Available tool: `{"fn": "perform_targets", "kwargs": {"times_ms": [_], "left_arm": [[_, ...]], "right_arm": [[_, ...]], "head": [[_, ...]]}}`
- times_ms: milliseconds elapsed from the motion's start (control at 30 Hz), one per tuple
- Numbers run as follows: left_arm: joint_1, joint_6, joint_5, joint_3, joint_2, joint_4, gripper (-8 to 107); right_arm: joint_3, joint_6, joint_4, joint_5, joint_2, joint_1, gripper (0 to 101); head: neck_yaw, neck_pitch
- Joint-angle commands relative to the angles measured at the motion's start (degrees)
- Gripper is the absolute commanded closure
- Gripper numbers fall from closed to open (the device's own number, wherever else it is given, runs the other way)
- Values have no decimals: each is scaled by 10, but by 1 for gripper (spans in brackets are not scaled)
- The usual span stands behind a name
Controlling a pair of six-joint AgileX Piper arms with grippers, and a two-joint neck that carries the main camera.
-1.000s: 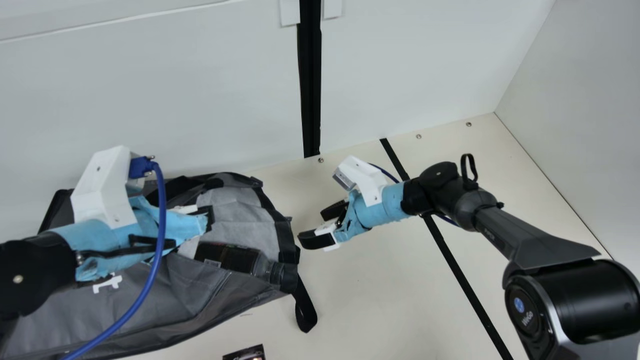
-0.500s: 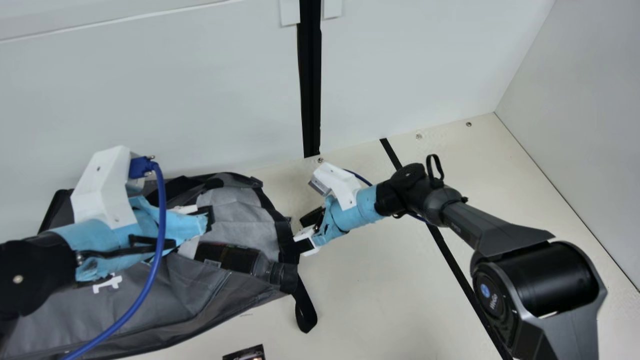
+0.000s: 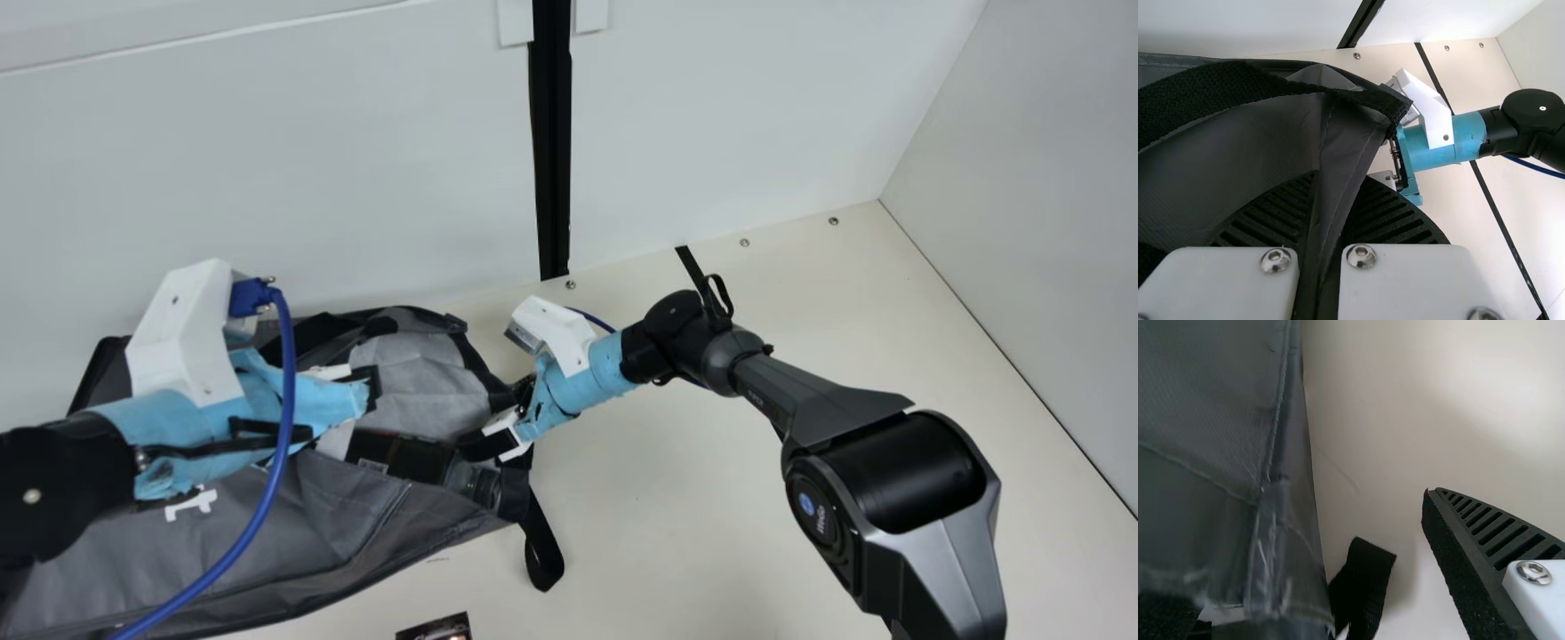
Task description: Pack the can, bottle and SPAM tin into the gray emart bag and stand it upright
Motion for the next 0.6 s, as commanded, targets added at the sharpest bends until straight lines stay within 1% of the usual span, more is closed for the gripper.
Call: {"fn": "perform_targets", "kwargs": {"times_ms": [0, 133, 367, 400, 567], "left_arm": [[0, 0, 0, 0, 0, 0, 107], [0, 0, 0, 0, 0, 0, 107], [0, 0, 0, 0, 0, 0, 107], [0, 0, 0, 0, 0, 0, 107], [0, 0, 0, 0, 0, 0, 107]], "right_arm": [[-4, 1, 1, 5, 4, 2, 26], [-12, 5, 5, 15, 10, 6, 53], [-9, 12, 10, 35, 10, 3, 100], [-8, 13, 10, 38, 9, 2, 101], [-1, 21, 17, 56, 4, -8, 101]], "head": [[-1, -13], [-1, -13], [-1, -13], [-1, -13], [-1, -13]]}}
